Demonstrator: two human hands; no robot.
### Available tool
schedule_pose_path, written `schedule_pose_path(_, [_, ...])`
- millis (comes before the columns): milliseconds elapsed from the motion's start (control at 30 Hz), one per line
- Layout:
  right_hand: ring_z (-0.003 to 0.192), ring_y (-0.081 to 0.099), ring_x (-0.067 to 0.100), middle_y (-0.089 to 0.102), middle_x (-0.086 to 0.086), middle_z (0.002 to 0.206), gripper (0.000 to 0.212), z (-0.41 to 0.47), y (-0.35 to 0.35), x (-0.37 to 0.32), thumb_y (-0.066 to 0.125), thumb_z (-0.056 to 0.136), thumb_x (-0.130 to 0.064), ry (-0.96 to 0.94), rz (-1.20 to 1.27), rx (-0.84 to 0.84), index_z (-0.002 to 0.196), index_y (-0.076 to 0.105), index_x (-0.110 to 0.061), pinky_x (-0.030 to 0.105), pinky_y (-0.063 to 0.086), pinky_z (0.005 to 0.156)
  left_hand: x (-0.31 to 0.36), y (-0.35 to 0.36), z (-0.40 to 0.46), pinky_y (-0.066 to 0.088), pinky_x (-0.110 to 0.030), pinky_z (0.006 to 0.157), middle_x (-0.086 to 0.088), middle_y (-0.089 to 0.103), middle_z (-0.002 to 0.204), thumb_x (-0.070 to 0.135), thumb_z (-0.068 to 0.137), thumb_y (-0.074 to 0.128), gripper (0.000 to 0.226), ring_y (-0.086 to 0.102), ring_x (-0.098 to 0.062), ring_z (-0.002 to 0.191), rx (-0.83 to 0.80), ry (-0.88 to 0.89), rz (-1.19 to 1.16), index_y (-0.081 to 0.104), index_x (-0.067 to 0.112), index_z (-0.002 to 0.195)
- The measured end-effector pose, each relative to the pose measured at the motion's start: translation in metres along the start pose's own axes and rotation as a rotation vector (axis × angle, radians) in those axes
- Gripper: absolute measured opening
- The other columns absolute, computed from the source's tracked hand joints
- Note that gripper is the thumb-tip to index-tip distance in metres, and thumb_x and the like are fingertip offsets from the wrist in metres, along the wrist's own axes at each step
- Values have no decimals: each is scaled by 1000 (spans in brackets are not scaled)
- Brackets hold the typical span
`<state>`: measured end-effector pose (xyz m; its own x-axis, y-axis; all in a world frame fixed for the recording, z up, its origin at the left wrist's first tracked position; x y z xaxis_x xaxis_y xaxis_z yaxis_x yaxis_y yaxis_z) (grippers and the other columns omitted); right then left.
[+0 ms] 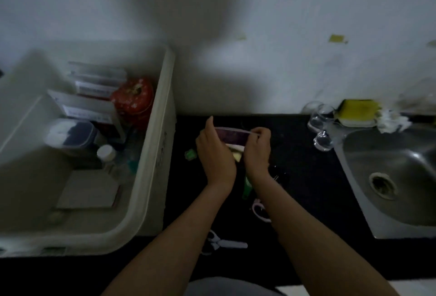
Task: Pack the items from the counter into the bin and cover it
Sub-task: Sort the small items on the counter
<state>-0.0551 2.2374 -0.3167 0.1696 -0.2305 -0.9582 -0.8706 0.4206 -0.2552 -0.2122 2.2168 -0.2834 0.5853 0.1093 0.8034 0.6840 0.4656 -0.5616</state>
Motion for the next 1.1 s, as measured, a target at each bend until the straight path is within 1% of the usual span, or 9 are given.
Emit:
schedule_pose_path(133, [75,45,16,47,-4,77,10,4,-26,-60,36,94,-6,-65,175,131,94,43,-13,24,35,58,74,-27,19,37,-38,101,-16,55,126,-6,86,40,53,48,-32,118,98,193,-119,42,5,138])
schedule_pose_path(200, [74,46,14,46,-6,77,10,2,-27,-90,35,93,-6,-118,278,140,92,42,-13,20,41,65,106,-51,31,37,-32,100,-14,57,123,-3,86,38,48,50,-28,116,136,278,-210,50,4,131])
schedule_pose_path(300, [76,48,14,48,-6,80,14,-8,-12,-131,36,92,-8,-172,355,75,87,43,-19,35,44,74,138,-97,68,39,-32,98,-11,61,117,-2,83,44,40,54,-26,112,136,368,-300,60,5,118])
schedule_pose_path(400, [73,46,11,48,-6,81,16,-28,22,-170,38,92,-9,-233,401,-62,85,43,-23,32,43,71,137,-147,110,44,-34,93,-12,65,110,3,78,46,38,58,-27,104,138,401,-299,63,5,111])
schedule_pose_path(667, [77,55,21,58,7,84,18,-88,156,-202,44,92,-13,-313,170,-411,80,49,-25,37,47,70,8,-242,183,50,-36,83,-15,65,103,10,83,54,24,60,-28,96,54,158,-65,62,4,105])
schedule_pose_path(800, [83,61,23,63,7,92,19,-105,218,-185,43,92,-17,-275,-38,-518,102,59,-13,37,52,71,-69,-266,192,50,-31,66,-9,63,82,11,85,58,12,59,-24,79,-122,-27,-13,65,5,94])
schedule_pose_path(900, [91,62,25,63,8,98,20,-121,258,-174,45,93,-16,-276,-159,-602,107,58,-9,44,56,83,-117,-273,192,49,-29,71,-1,58,72,5,87,57,12,56,-19,76,-220,-172,-53,66,7,95])
schedule_pose_path(1000, [97,62,31,63,15,104,22,-129,290,-162,46,93,-16,-258,-299,-659,108,58,-4,50,53,87,-152,-268,192,47,-29,73,-9,61,85,6,91,54,9,58,-23,86,-318,-277,4,62,5,88])
schedule_pose_path(1100, [95,61,29,63,18,105,23,-122,298,-151,47,94,-17,-266,-494,-652,105,60,-2,44,52,88,-172,-250,191,47,-30,82,-17,61,110,6,93,50,24,60,-28,102,-421,-334,100,57,1,115])
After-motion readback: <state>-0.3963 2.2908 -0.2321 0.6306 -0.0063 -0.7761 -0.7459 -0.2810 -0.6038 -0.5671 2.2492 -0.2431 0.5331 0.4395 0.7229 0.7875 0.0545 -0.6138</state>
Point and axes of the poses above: each hand's wrist, its own z-axis towards the middle knuckle, its own y-axis out of the palm, x = y × z, the point moved 10 cm from there along z, towards the middle knuckle
